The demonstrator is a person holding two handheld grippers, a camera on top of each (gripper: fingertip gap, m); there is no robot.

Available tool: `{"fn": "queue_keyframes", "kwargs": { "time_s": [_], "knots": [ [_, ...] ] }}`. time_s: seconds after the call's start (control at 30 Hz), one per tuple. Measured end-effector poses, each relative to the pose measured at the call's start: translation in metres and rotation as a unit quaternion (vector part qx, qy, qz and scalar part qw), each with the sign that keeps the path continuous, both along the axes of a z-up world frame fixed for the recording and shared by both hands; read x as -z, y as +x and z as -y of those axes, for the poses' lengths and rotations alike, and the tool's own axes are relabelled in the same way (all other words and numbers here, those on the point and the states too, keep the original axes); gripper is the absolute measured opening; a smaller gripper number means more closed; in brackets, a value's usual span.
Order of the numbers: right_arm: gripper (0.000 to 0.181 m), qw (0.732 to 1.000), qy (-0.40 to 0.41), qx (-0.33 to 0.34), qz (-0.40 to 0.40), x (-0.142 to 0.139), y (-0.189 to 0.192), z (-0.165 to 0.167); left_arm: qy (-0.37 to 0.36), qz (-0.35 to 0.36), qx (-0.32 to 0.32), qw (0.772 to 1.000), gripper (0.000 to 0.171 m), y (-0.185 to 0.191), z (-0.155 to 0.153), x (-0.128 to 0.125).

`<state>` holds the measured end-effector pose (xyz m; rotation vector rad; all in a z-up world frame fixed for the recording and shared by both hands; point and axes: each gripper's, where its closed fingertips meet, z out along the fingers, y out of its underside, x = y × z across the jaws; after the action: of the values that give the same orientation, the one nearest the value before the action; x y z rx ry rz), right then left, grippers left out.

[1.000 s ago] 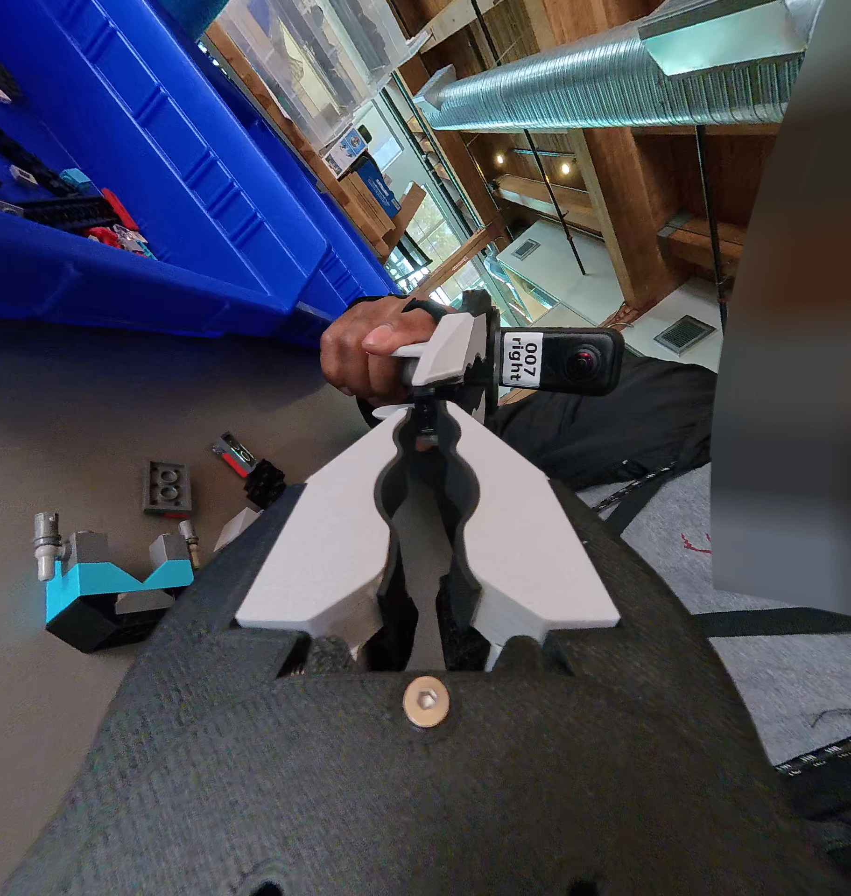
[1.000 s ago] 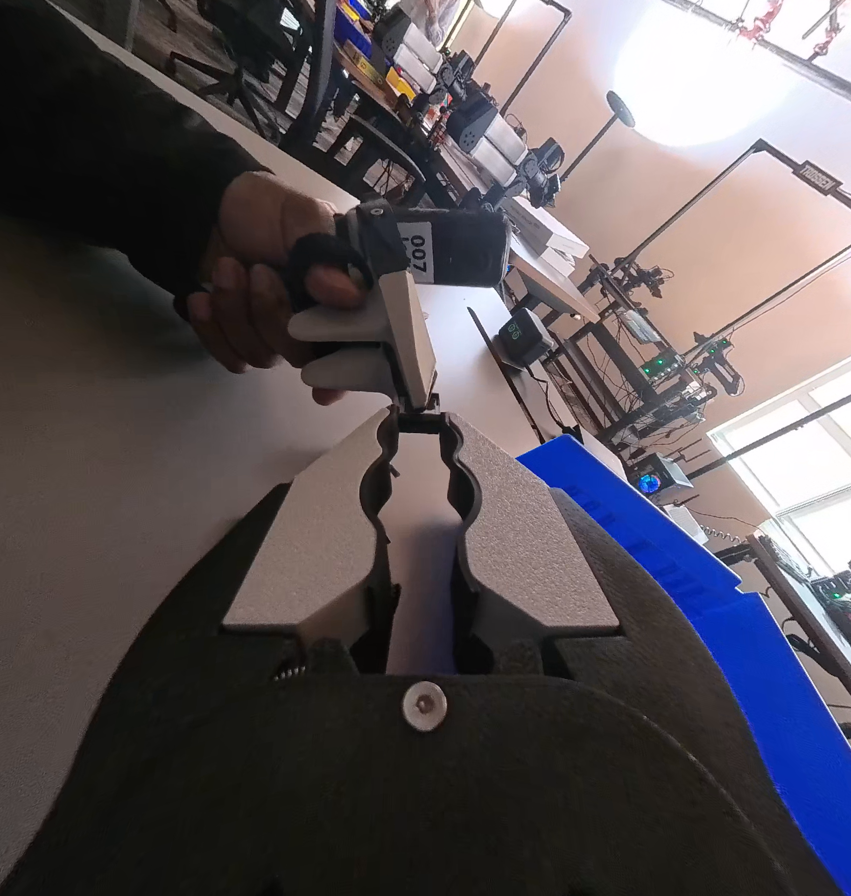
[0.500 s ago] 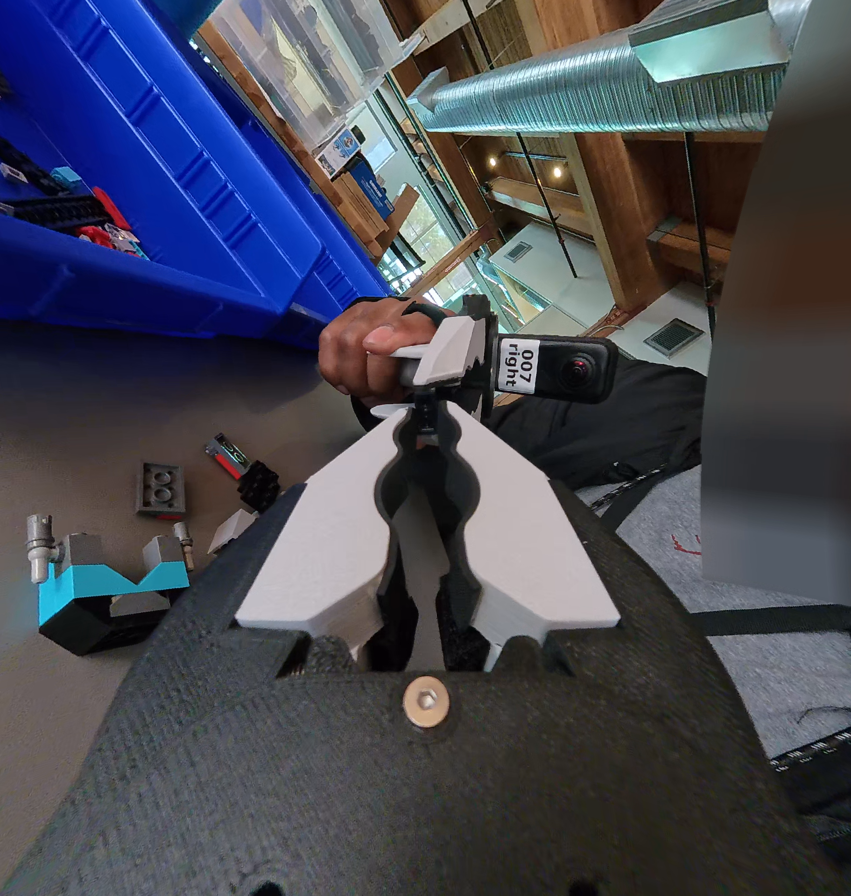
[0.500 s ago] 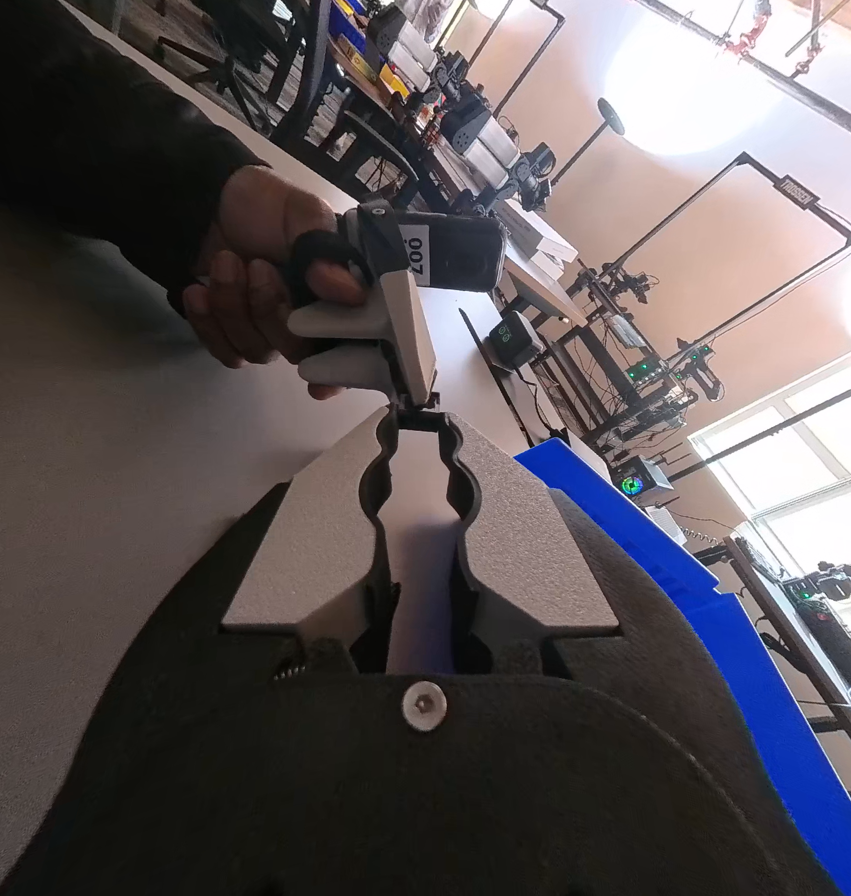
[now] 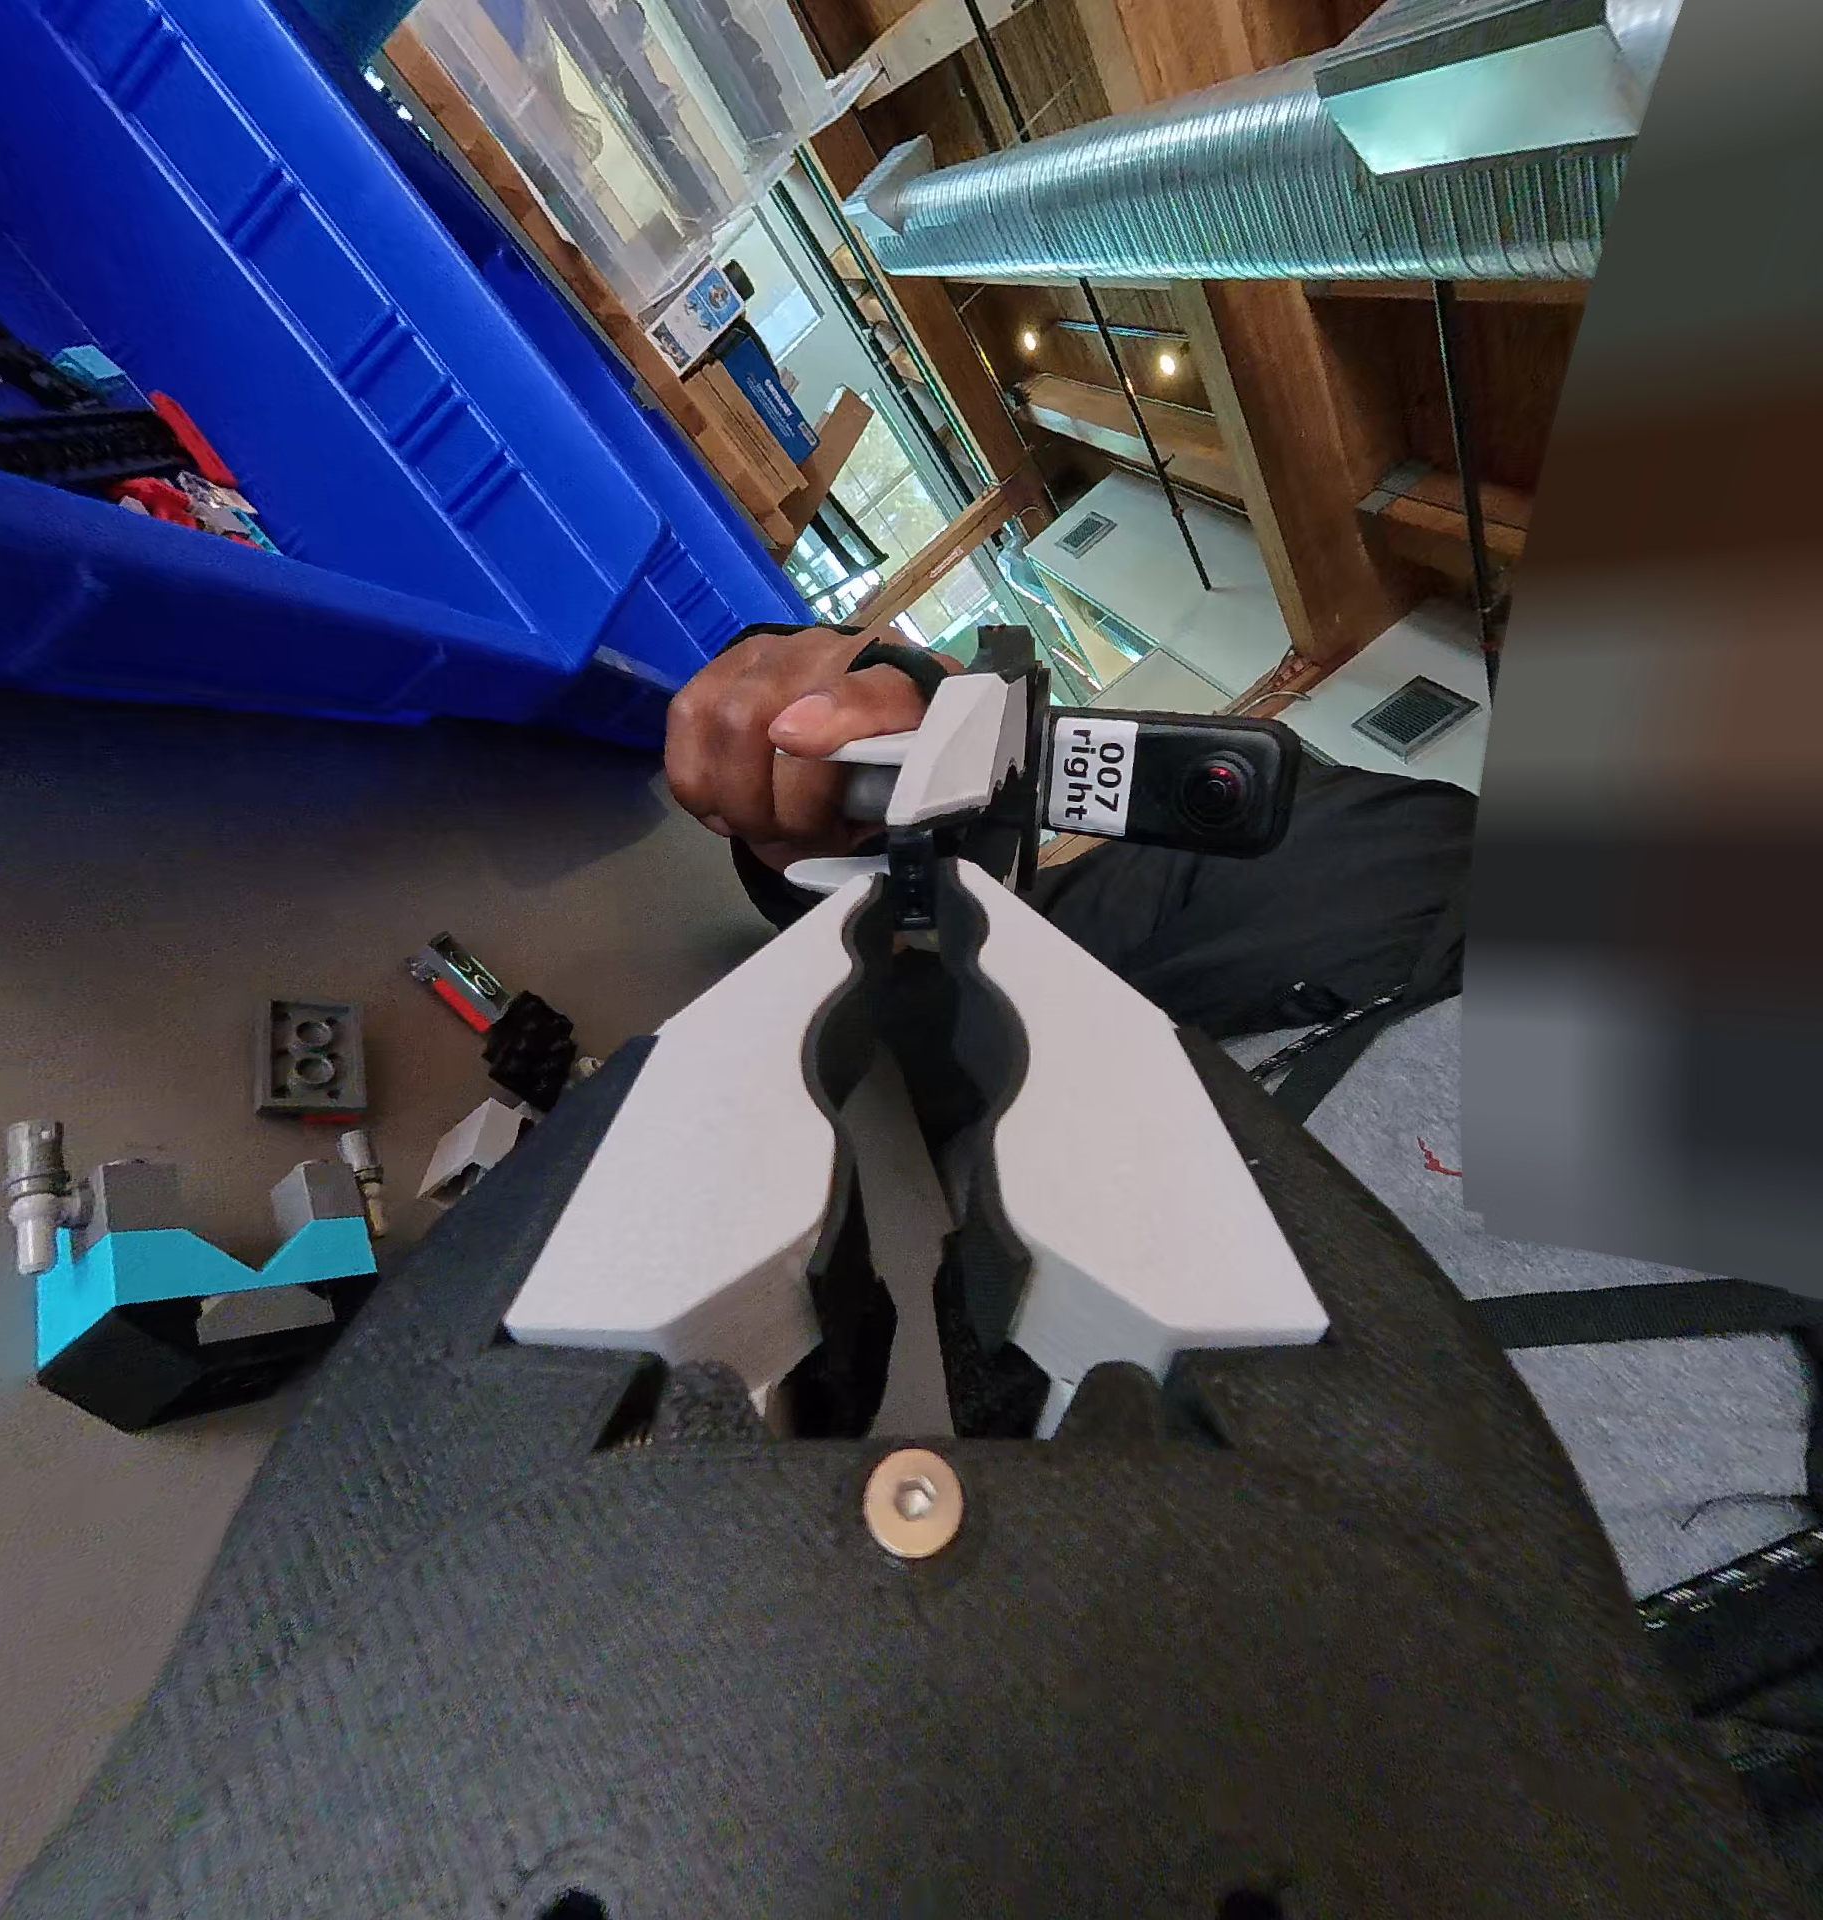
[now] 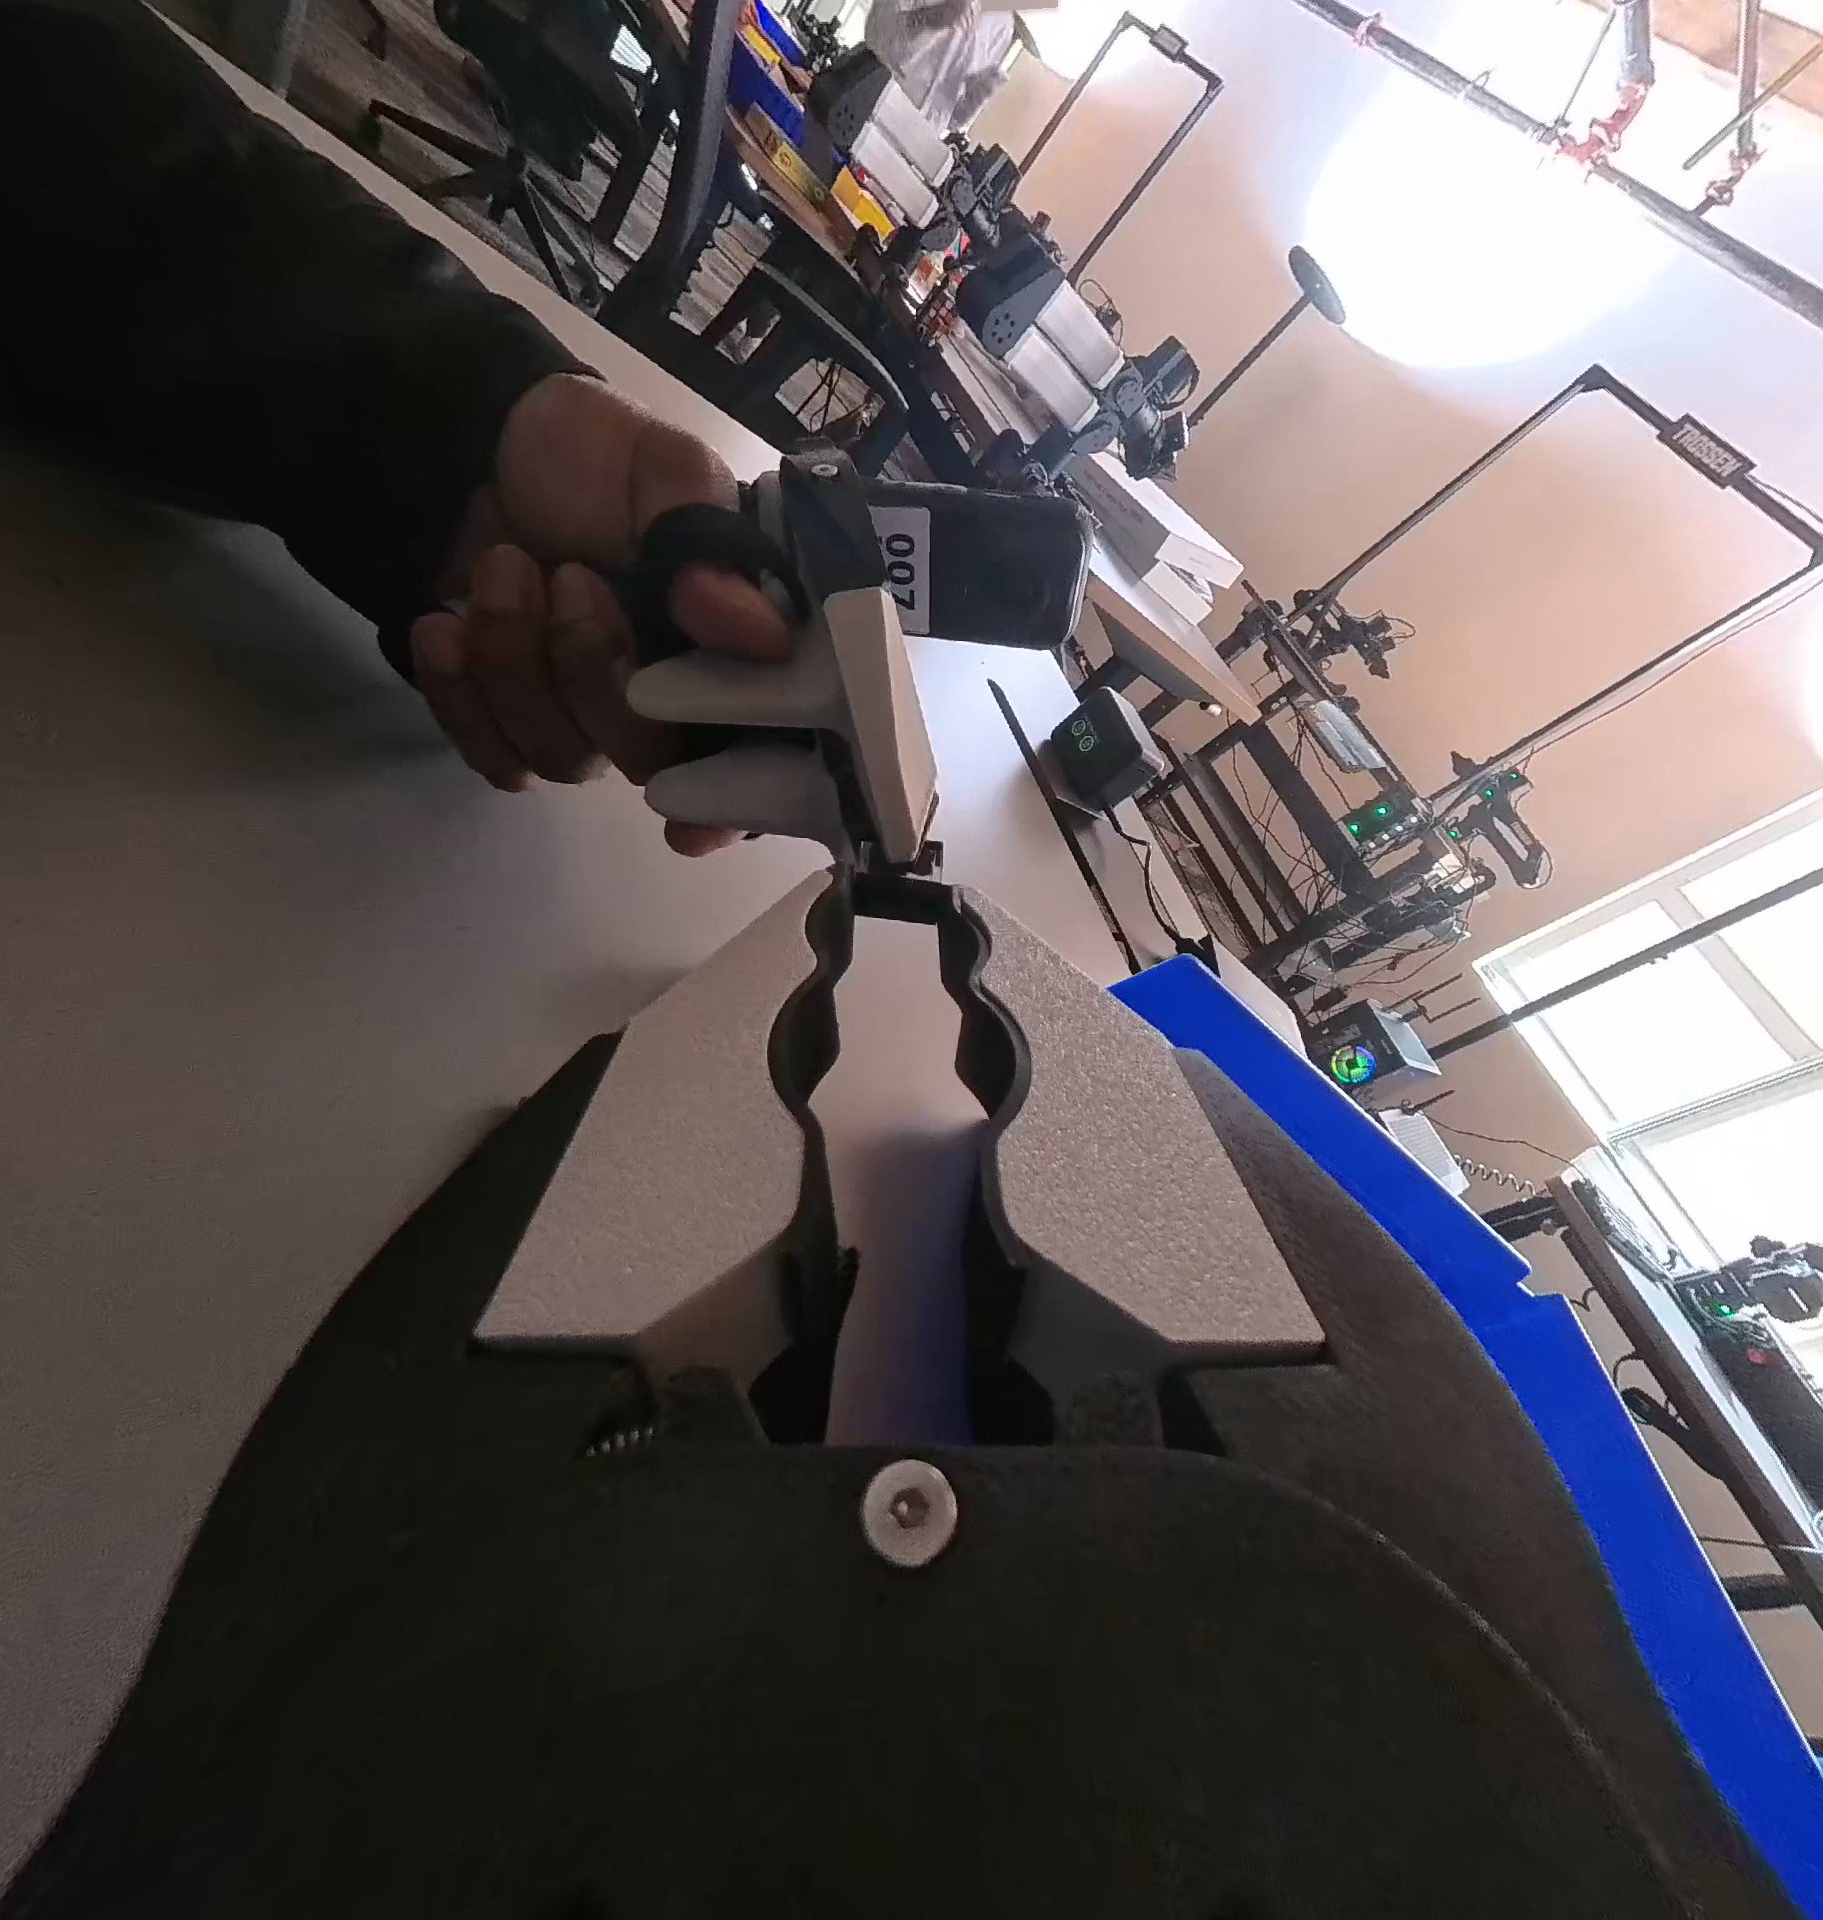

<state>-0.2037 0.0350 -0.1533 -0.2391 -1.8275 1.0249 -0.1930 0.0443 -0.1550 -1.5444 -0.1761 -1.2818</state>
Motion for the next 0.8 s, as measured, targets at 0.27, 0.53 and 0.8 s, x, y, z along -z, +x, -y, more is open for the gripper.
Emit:
{"fn": "queue_keyframes", "kwargs": {
  "time_s": [0.27,0.53,0.8],
  "knots": [
    [0.017,0.999,-0.024,0.022,-0.028,-0.015,-0.001,-0.012,0.005,0.019,-0.035,0.999,0.008,-0.02,0.003,-0.003],
    [0.017,0.994,-0.056,0.089,-0.038,-0.026,-0.014,-0.035,0.004,-0.003,-0.085,0.996,0.008,-0.045,0.007,-0.002],
    [0.017,0.932,-0.059,0.358,0.003,-0.012,-0.053,-0.116,-0.002,-0.026,-0.09,0.996,0.009,-0.04,0.003,0.002]
  ]
}}
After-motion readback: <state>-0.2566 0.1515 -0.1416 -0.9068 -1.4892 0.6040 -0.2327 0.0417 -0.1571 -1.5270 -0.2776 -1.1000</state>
